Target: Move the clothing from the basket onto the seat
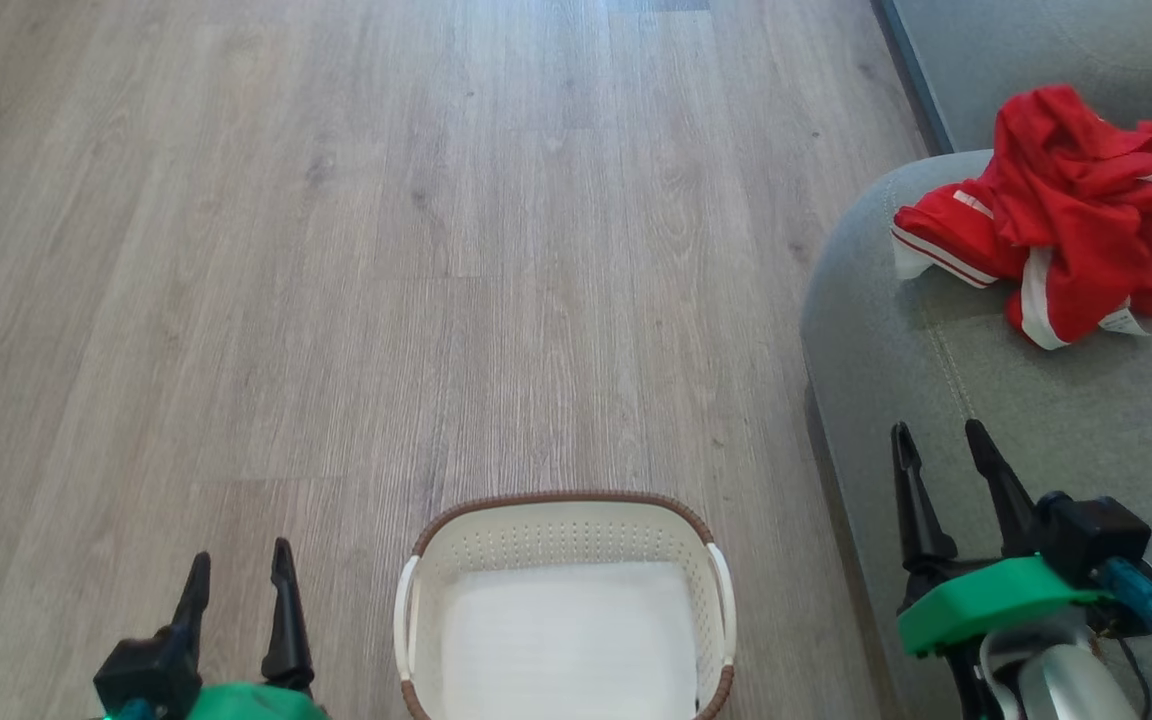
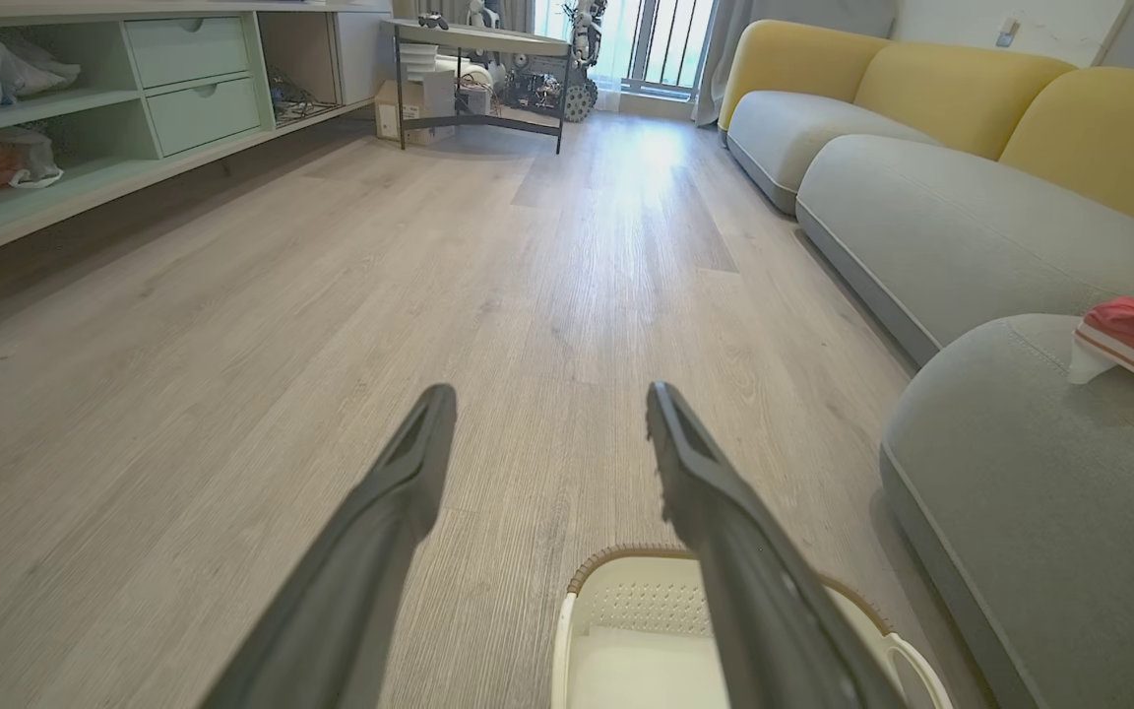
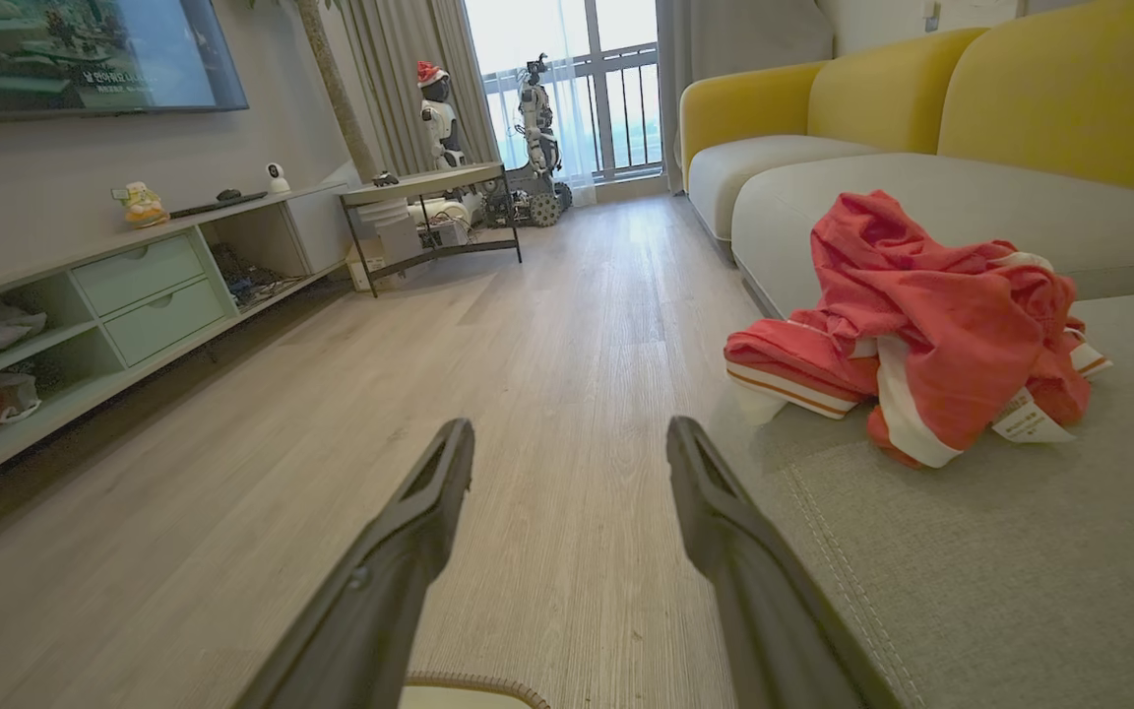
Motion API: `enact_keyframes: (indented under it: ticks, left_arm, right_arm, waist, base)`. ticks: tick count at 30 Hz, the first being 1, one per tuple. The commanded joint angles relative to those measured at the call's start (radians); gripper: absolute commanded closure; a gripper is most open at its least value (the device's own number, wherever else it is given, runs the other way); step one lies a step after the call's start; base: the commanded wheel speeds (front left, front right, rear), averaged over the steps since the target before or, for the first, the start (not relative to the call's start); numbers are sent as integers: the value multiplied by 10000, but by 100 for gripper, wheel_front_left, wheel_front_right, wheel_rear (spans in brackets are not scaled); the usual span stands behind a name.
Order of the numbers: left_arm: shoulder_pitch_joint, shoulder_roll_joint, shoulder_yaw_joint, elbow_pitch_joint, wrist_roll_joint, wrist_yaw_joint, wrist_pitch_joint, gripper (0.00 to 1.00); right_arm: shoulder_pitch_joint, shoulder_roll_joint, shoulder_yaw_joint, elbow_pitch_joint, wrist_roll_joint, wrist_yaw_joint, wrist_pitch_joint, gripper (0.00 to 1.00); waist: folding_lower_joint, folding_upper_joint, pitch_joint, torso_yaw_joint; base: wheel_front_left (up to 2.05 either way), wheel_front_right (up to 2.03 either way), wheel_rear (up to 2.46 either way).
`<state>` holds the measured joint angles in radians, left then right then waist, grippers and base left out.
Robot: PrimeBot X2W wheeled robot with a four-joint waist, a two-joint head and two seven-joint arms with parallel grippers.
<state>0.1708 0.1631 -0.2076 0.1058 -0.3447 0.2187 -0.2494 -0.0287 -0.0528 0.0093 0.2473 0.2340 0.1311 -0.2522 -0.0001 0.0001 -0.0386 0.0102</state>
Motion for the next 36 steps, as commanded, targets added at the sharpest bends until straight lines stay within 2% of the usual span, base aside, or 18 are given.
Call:
enact_keyframes:
  ticks: [1, 11, 12, 17, 36]
  left_arm:
    - [-290, 4, 478, -222, 121, -59, -124, 0]
    - [-303, -120, 599, -103, 165, -204, -124, 0]
    - [-1, -132, 211, 216, 64, -175, 8, 100]
    - [111, -248, 179, 919, -30, -191, 48, 100]
    - [-313, -334, 565, 1009, -1908, -669, 526, 100]
  right_arm:
    - [-261, 26, 278, -276, -58, -4, -95, 0]
    - [-294, 26, 258, -163, -32, -4, -95, 0]
    - [1, 2, 7, 169, 7, 0, 0, 100]
    - [261, 4, 1, 912, 105, 0, 59, 100]
    - [111, 7, -178, 774, 2085, -1, 581, 100]
  waist:
    - [1, -1, -1, 4]
    - [1, -1, 5, -1]
    - [1, -1, 4, -1]
    - [1, -1, 6, -3]
    - [1, -1, 65, -17]
  base:
    - [0, 0, 0]
    - [0, 0, 0]
    - [0, 0, 0]
    - [0, 0, 0]
    - [0, 0, 0]
